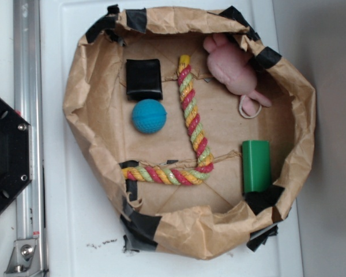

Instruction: Grab the black box.

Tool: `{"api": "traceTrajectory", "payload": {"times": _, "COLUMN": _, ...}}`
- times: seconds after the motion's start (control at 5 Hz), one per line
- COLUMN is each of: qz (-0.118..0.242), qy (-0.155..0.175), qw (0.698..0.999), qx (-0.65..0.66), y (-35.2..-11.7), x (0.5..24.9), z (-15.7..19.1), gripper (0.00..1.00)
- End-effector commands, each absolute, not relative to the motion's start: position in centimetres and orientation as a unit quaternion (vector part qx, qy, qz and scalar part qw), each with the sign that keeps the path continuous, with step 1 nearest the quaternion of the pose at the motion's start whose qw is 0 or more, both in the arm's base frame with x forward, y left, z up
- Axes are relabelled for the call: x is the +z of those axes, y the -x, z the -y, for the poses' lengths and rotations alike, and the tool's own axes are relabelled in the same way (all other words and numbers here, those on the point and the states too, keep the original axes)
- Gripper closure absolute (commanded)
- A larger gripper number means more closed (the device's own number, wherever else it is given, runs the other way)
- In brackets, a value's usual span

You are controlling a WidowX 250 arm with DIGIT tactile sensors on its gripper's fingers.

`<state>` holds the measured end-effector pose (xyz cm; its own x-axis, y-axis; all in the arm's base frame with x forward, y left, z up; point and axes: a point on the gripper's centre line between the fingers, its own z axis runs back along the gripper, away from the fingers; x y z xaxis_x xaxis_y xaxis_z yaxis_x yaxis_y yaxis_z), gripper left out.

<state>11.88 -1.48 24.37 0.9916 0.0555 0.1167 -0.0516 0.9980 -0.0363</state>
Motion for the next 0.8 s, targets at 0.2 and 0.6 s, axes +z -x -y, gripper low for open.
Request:
{"api": "traceTrajectory", "payload": {"times": 0.2, "qz": 0.070, "qy": -0.047, "qw": 0.988, "qx": 0.127, "y": -16.9, "x": 19.8, "z": -2.2, "gripper": 0.00}}
{"api": "traceTrajectory", "payload": {"times": 0.6, "qz": 0.061, "qy": -0.033, "qw": 0.952, "qx": 0.297, "y": -25.0, "x": 14.8, "z": -5.0, "gripper": 0.00}}
